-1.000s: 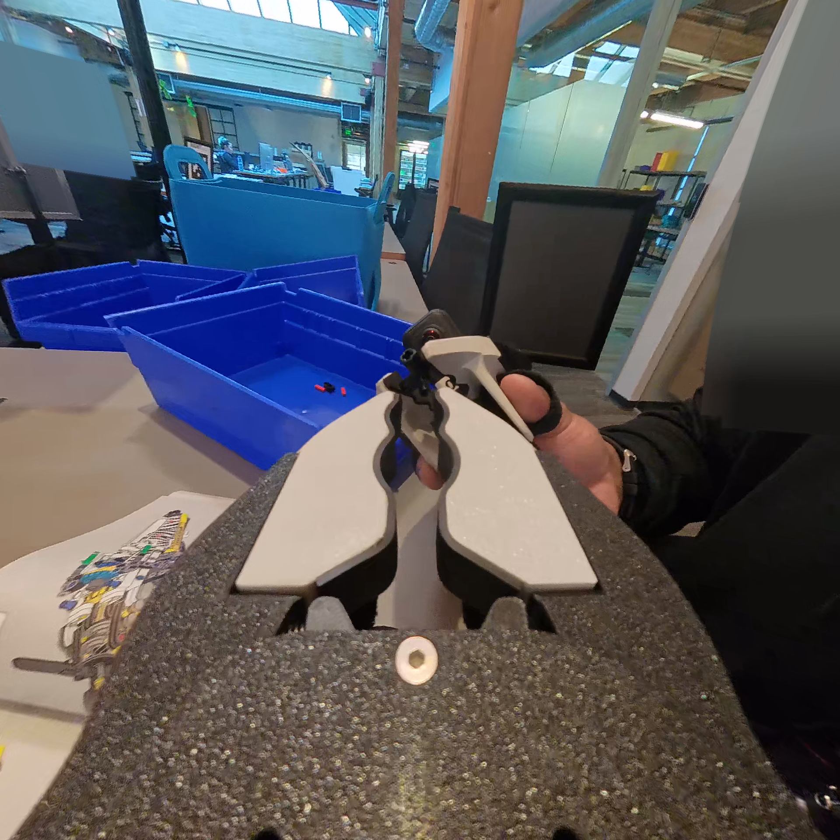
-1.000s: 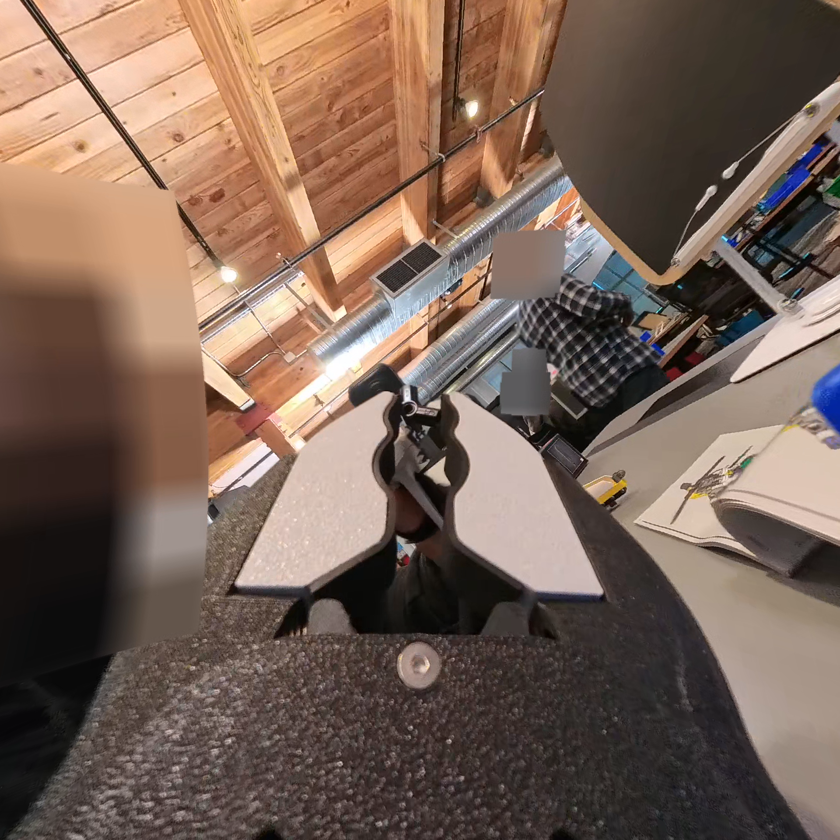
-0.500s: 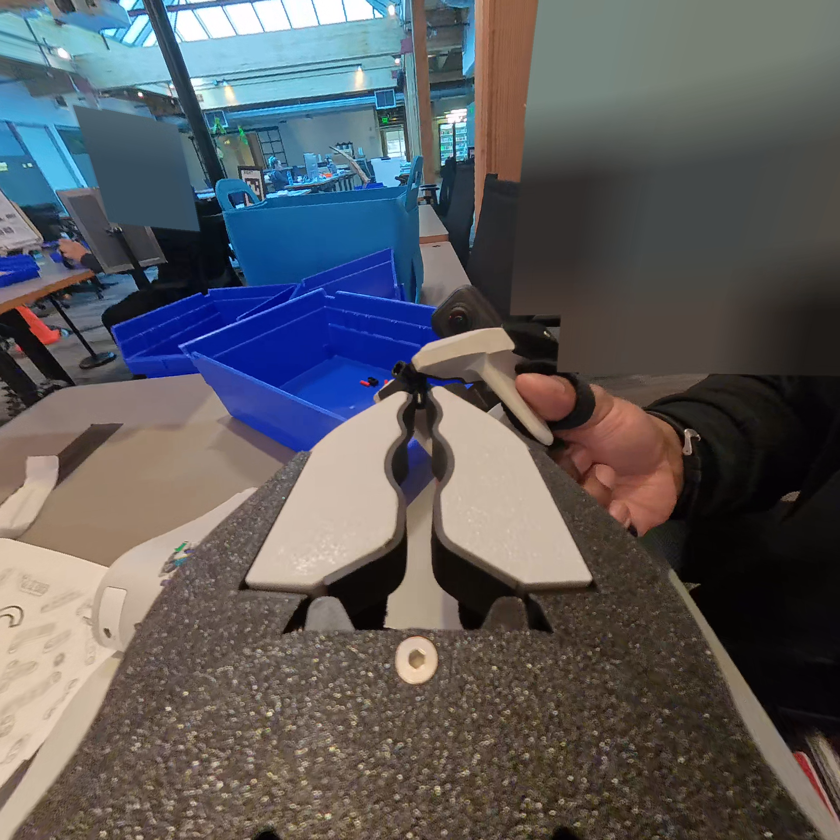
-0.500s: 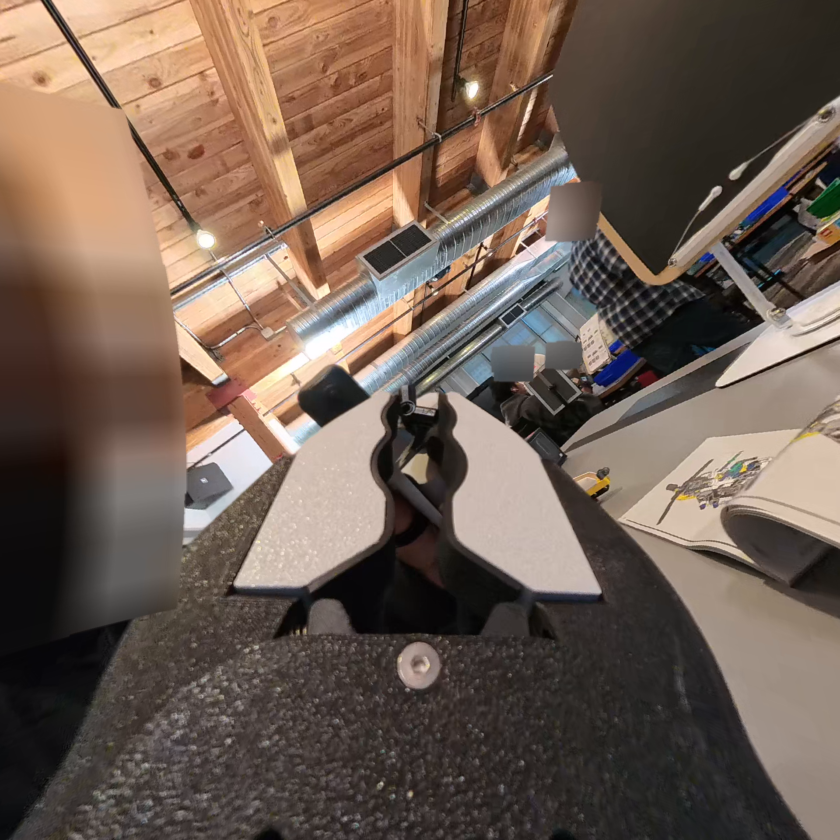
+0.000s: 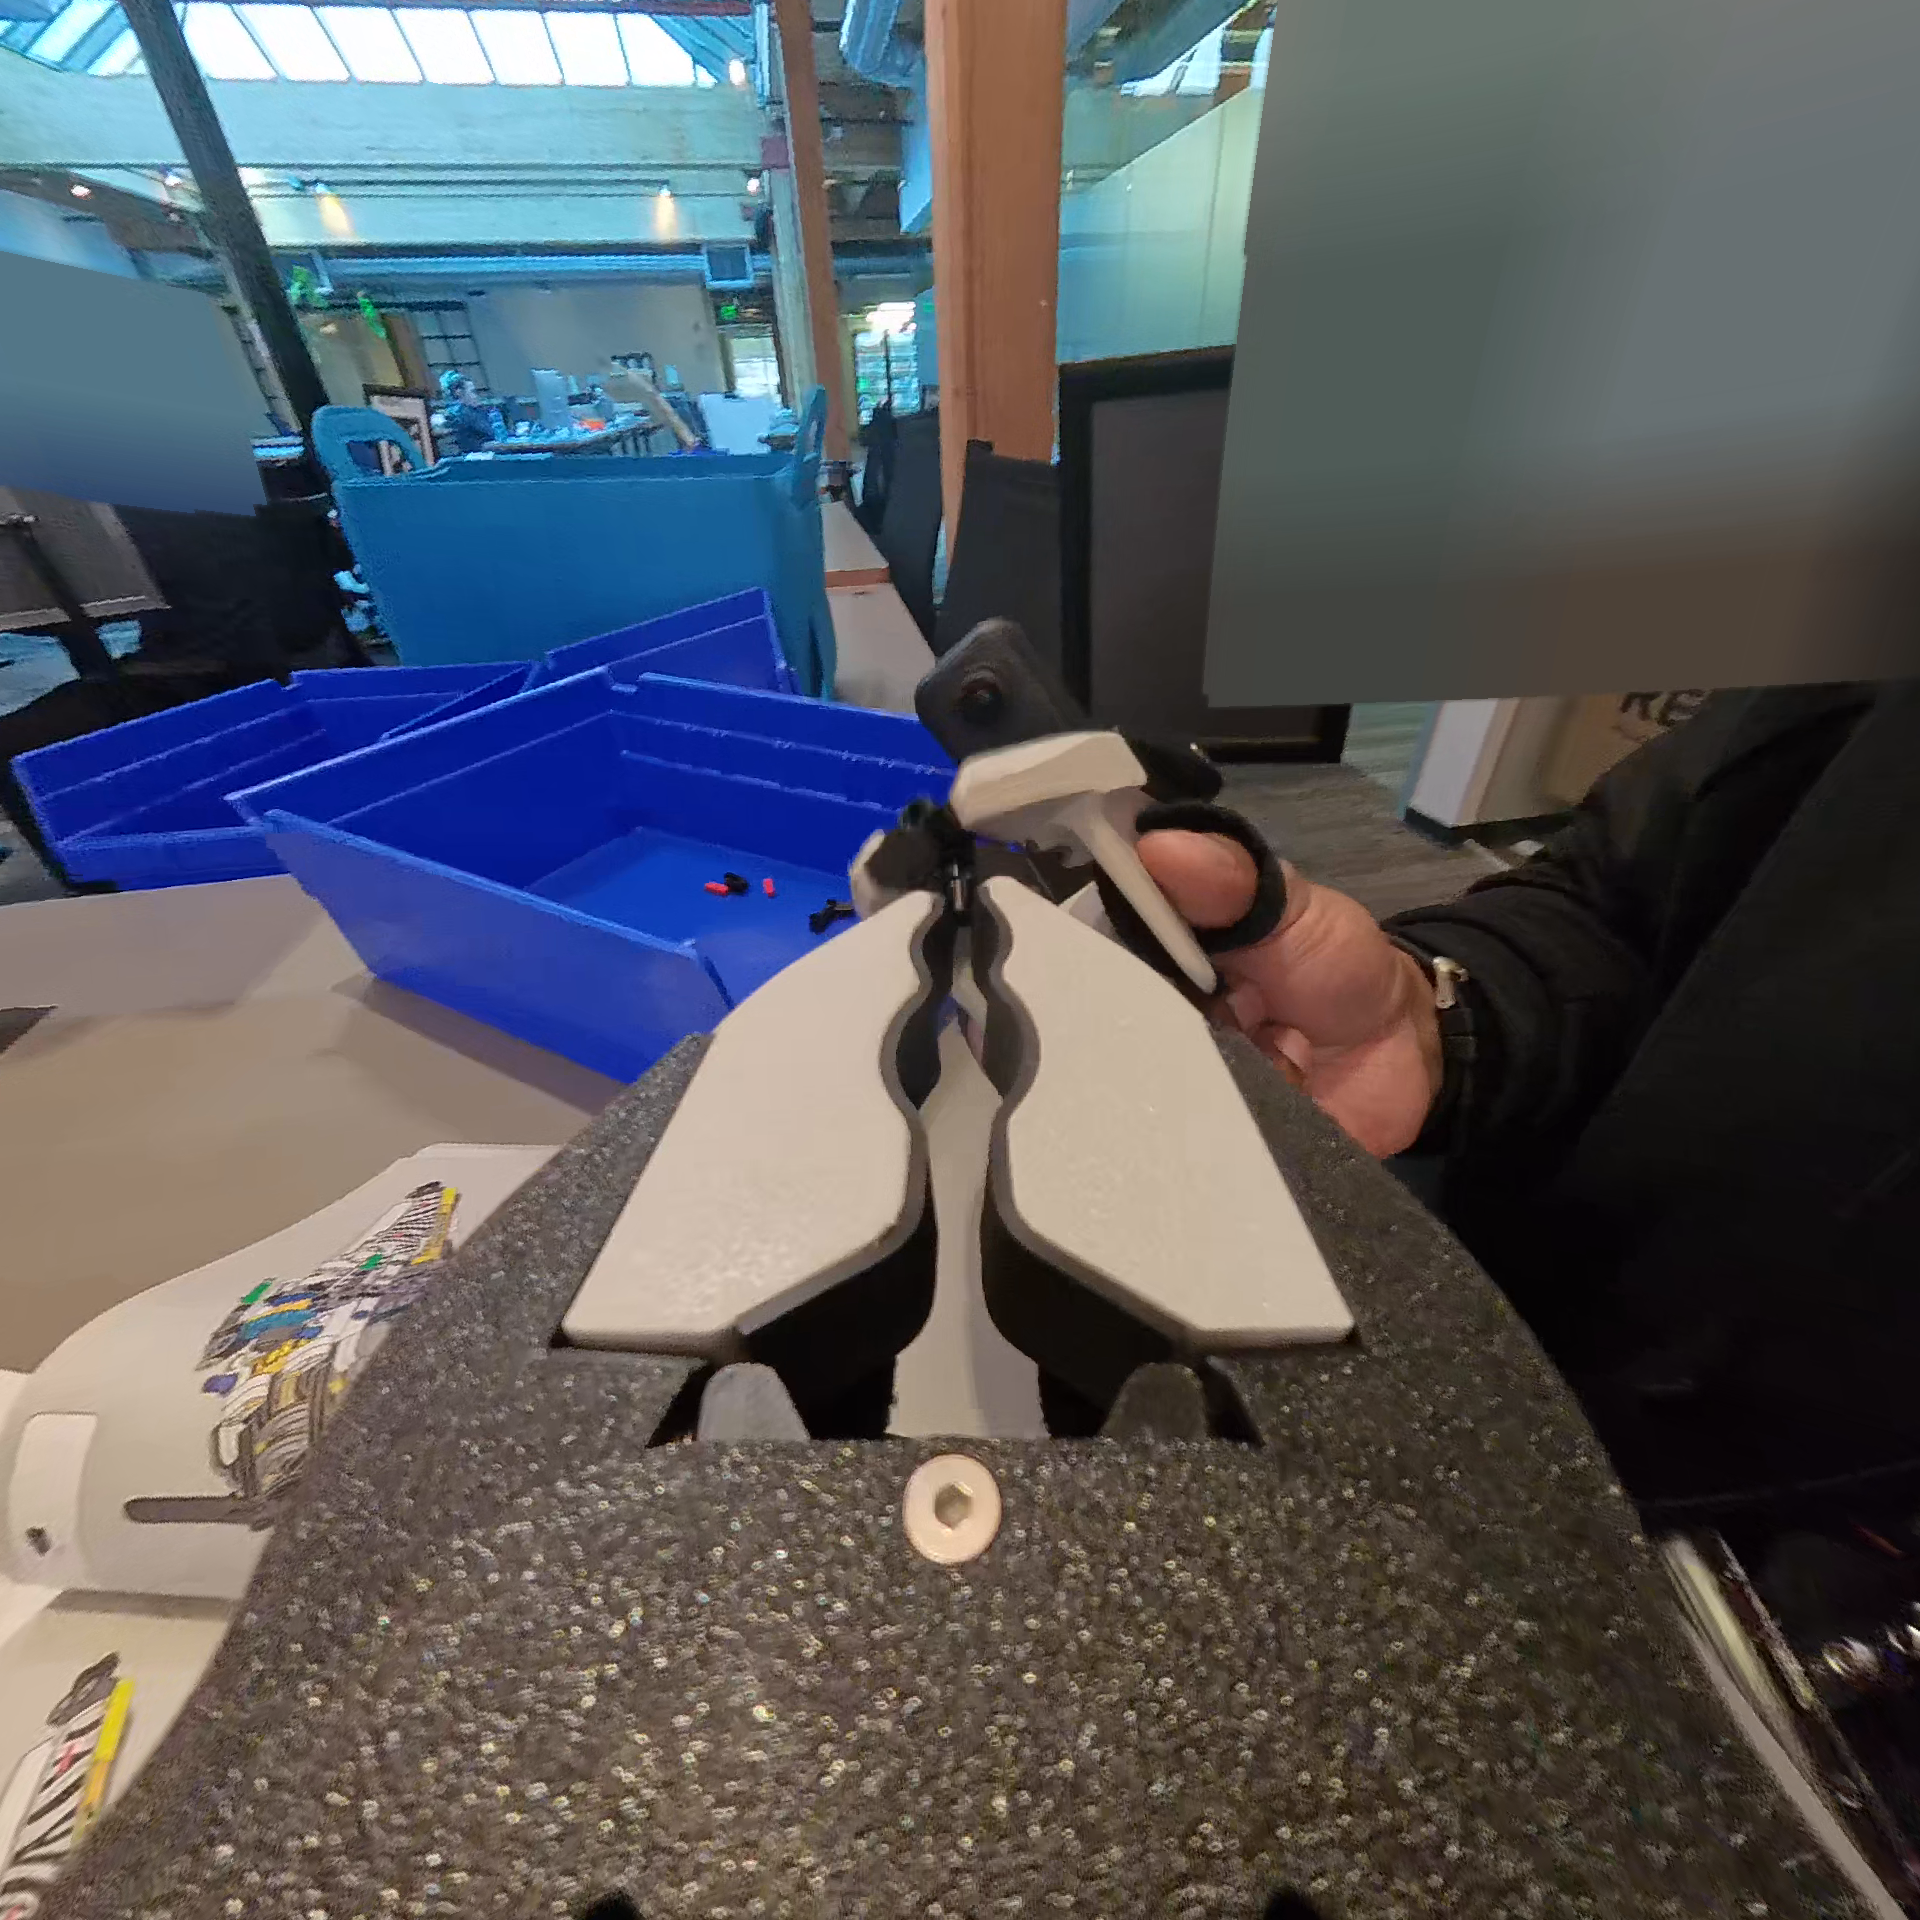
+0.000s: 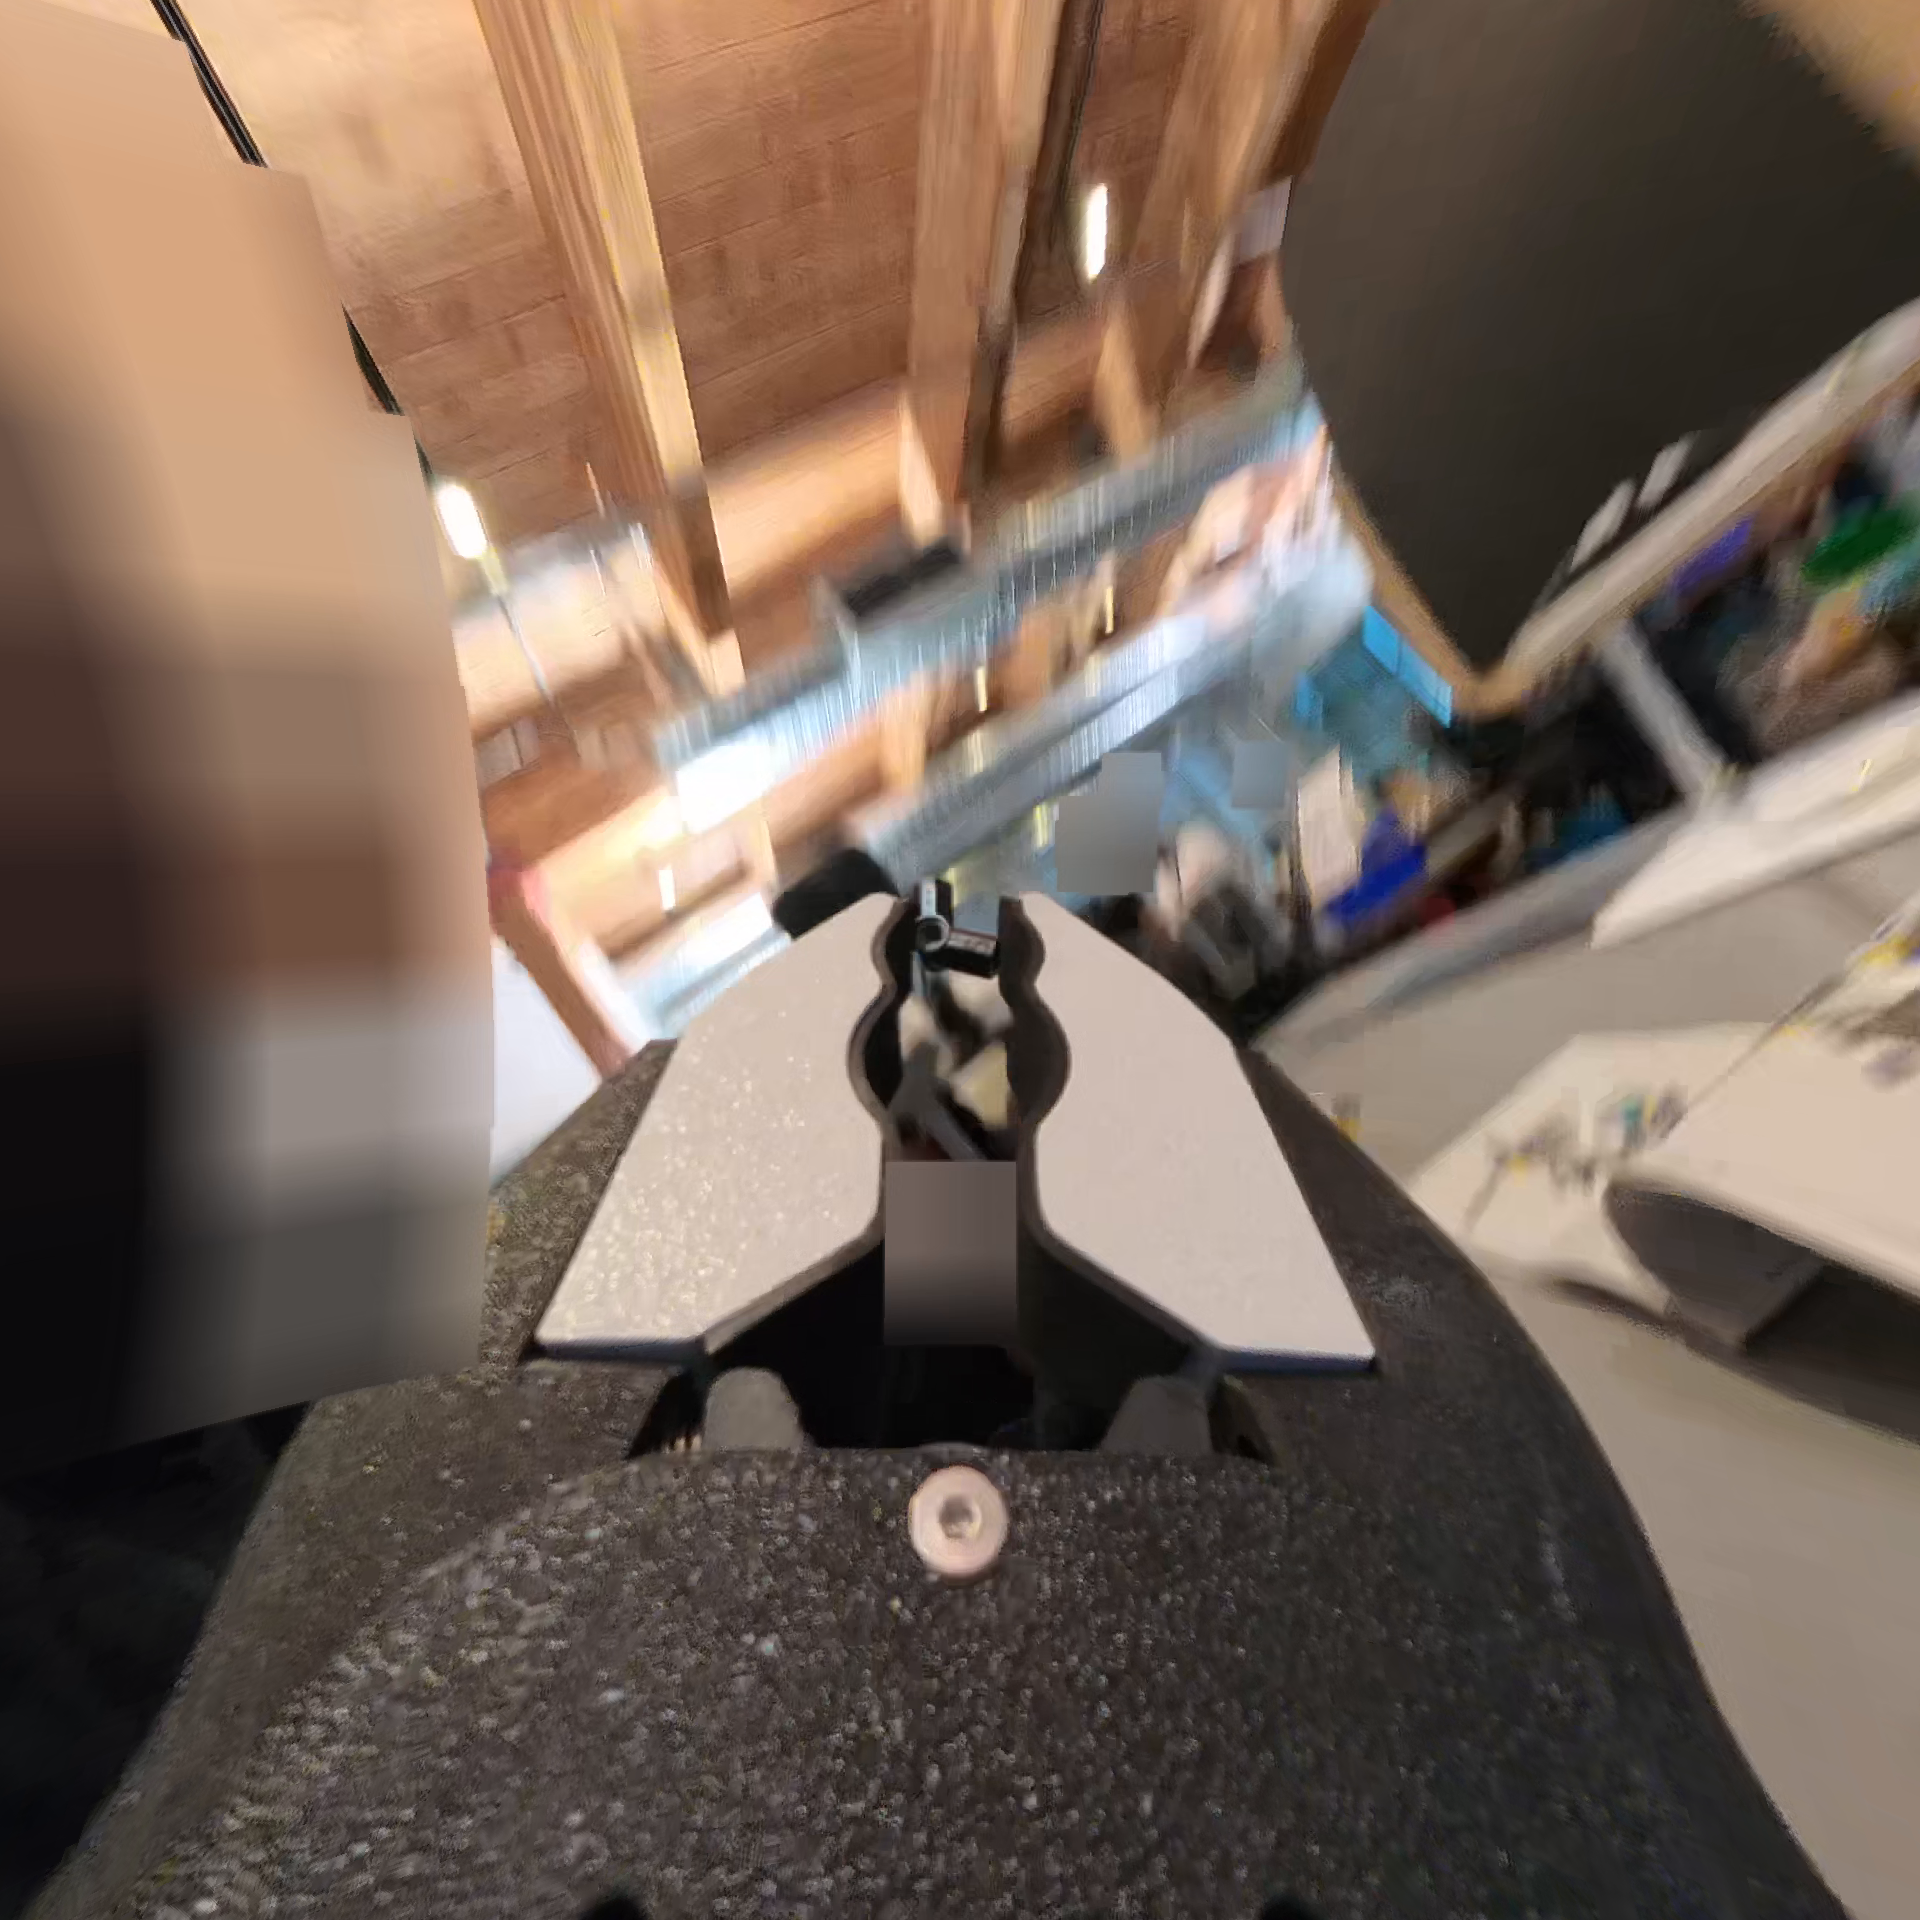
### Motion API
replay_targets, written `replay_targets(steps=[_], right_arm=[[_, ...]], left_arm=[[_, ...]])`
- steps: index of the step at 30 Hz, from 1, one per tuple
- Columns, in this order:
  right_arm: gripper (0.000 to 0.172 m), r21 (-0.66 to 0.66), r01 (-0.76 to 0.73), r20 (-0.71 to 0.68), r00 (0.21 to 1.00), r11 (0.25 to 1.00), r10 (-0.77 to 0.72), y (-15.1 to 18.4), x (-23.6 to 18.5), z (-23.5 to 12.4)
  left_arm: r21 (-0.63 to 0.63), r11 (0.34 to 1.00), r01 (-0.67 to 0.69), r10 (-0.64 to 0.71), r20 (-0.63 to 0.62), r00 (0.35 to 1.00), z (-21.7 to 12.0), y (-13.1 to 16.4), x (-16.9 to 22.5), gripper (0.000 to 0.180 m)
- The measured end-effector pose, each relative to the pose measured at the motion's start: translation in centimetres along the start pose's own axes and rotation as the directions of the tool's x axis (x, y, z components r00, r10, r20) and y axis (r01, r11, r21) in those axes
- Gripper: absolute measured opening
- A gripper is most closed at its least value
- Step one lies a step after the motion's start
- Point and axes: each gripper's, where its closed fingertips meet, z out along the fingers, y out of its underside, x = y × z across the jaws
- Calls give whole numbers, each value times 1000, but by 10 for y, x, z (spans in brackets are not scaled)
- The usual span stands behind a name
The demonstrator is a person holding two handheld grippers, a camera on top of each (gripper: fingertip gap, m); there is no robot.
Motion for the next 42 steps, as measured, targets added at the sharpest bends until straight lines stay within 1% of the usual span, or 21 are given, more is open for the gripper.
replay_targets(steps=[2,4,6,7,9,11,13,14,15,17,19,21,23,25,27,29,31,33,37,40,42], right_arm=[[16,190,1,2,1000,982,-1,-49,2,-28],[16,166,134,-98,988,977,-118,-73,6,-50],[16,68,262,-208,947,963,-243,-79,7,-59],[16,1,330,-277,907,944,-317,-82,11,-62],[16,-116,434,-428,790,893,-439,-97,26,-71],[17,-202,456,-582,655,867,-481,-115,46,-85],[17,-242,430,-672,573,870,-470,-124,63,-96],[17,-246,413,-692,559,877,-458,-125,69,-99],[22,-242,400,-705,554,884,-443,-126,74,-101],[22,-227,380,-714,562,897,-418,-124,78,-104],[24,-220,367,-717,568,904,-405,-122,79,-109],[24,-232,368,-713,566,901,-414,-120,78,-112],[24,-261,384,-705,551,886,-447,-119,76,-114],[24,-314,389,-654,573,866,-494,-111,72,-106],[25,-379,380,-578,614,844,-537,-93,68,-92],[25,-444,374,-458,687,815,-564,-66,60,-71],[25,-511,357,-340,751,782,-566,-34,54,-54],[25,-581,349,-221,802,735,-555,2,49,-40],[25,-703,329,-46,864,630,-502,70,45,-22],[25,-772,311,37,893,554,-449,113,44,-13],[25,-807,311,86,903,502,-422,136,42,-7]], left_arm=[[49,997,58,-57,-27,998,-14,-4,-5,5],[45,988,149,-149,-21,989,-31,4,-19,5],[8,981,192,-192,22,981,-33,13,-32,5],[-40,983,177,-177,21,984,-27,16,-34,6],[-103,989,104,-102,23,994,-5,11,-37,6],[-158,986,48,-43,35,998,27,0,-48,6],[-203,979,28,-18,52,999,64,-7,-65,6],[-239,970,34,-24,47,999,82,-6,-71,9],[-293,955,41,-31,38,999,98,1,-77,20],[-372,927,41,-16,70,997,120,16,-92,33],[-387,921,51,-25,73,997,128,25,-97,36],[-363,929,64,-32,93,995,124,25,-101,39],[-327,943,69,-38,100,994,113,20,-101,40],[-298,954,41,-10,105,994,93,12,-98,40],[-274,962,-6,42,123,991,64,3,-94,42],[-263,963,-61,100,138,985,28,-3,-87,42],[-290,951,-109,153,136,979,-13,2,-73,43],[-347,933,-97,148,122,982,-55,19,-52,43],[-484,874,39,41,152,987,-130,69,-2,43],[-587,805,88,26,183,983,-171,104,34,43],[-642,760,103,20,182,983,-189,121,56,44]])
